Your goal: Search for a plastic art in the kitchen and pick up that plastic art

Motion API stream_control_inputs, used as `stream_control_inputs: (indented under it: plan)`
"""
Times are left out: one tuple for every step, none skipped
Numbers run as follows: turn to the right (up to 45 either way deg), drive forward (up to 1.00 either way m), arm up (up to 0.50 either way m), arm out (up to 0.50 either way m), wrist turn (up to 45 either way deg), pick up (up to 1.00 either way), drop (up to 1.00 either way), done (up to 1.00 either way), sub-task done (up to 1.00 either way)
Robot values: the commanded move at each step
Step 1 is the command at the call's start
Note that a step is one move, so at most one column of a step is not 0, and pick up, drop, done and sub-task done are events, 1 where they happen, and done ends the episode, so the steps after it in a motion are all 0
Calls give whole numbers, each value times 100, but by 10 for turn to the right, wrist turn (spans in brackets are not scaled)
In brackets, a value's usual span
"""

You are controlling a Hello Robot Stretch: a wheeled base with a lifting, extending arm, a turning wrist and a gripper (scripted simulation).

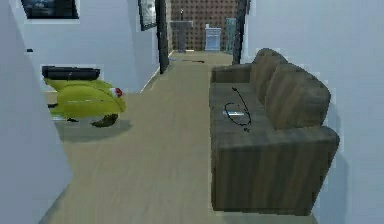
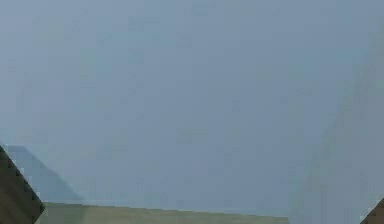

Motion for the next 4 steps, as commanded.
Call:
stream_control_inputs:
  plan:
    - [120, 0, 0, 0, 0, 0, 0, 0, 0]
    - [0, 20, 0, 0, 0, 0, 0, 0, 0]
    - [-60, 0, 0, 0, 0, 0, 0, 0, 0]
    - [0, 30, 0, 0, 0, 0, 0, 0, 0]
